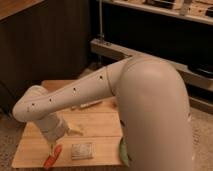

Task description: Place the white sponge in the ceramic bowl

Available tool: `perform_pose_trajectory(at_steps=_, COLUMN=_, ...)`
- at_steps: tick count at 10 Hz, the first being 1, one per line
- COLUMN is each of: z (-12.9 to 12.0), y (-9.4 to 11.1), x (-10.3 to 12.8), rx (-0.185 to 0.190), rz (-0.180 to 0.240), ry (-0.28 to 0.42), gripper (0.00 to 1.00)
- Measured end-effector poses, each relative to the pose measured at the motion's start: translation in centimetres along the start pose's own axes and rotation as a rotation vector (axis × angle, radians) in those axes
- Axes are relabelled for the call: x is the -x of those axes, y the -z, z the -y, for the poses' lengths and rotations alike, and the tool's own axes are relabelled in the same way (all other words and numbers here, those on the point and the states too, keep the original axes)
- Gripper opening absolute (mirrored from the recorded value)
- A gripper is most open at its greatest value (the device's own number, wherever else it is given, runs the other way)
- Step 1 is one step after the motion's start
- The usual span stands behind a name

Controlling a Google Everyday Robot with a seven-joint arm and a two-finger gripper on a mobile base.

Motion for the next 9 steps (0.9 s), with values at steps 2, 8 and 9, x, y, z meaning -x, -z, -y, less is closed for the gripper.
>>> perform_pose_trajectory(at_steps=2, z=0.6, y=-0.3, x=-0.1, rx=-0.003, rz=-0.011, ry=0.039, gripper=0.8)
perform_pose_trajectory(at_steps=8, z=1.7, y=-1.2, x=0.2, rx=-0.001, rz=-0.027, ry=0.151, gripper=0.8)
perform_pose_trajectory(at_steps=9, z=1.9, y=-1.3, x=0.2, rx=0.0, rz=-0.028, ry=0.168, gripper=0.8)
